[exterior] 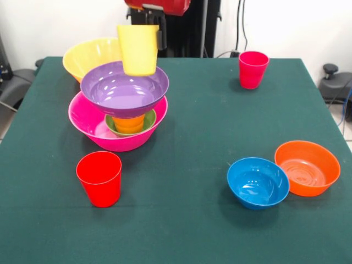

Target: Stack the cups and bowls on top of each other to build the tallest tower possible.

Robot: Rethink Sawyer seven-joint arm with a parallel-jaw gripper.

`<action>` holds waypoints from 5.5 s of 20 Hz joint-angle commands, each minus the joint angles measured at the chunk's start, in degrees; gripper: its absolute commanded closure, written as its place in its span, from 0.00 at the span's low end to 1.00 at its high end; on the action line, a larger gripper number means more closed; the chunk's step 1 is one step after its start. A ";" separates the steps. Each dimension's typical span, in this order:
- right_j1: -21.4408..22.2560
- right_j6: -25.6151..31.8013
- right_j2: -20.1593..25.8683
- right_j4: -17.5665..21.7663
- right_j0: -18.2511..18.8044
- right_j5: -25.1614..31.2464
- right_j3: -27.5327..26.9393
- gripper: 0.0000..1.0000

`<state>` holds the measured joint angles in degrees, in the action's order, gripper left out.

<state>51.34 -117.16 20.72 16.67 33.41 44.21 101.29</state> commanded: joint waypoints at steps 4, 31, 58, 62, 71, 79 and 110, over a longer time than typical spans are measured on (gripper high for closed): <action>-3.87 4.34 0.11 5.40 1.26 -4.66 5.81 1.00; -10.67 2.25 0.16 9.83 5.10 -15.05 9.55 1.00; -11.75 0.67 -0.03 11.42 5.96 -19.23 10.21 1.00; -11.59 0.46 0.19 11.16 5.91 -19.47 10.30 1.00; -8.31 4.79 4.80 5.91 6.58 -10.01 5.08 1.00; -9.25 4.61 6.17 5.40 7.37 -10.50 3.34 1.00; -16.10 5.93 9.43 5.36 7.45 -9.31 -5.11 1.00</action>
<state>39.87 -117.17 27.54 21.06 41.57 31.43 101.19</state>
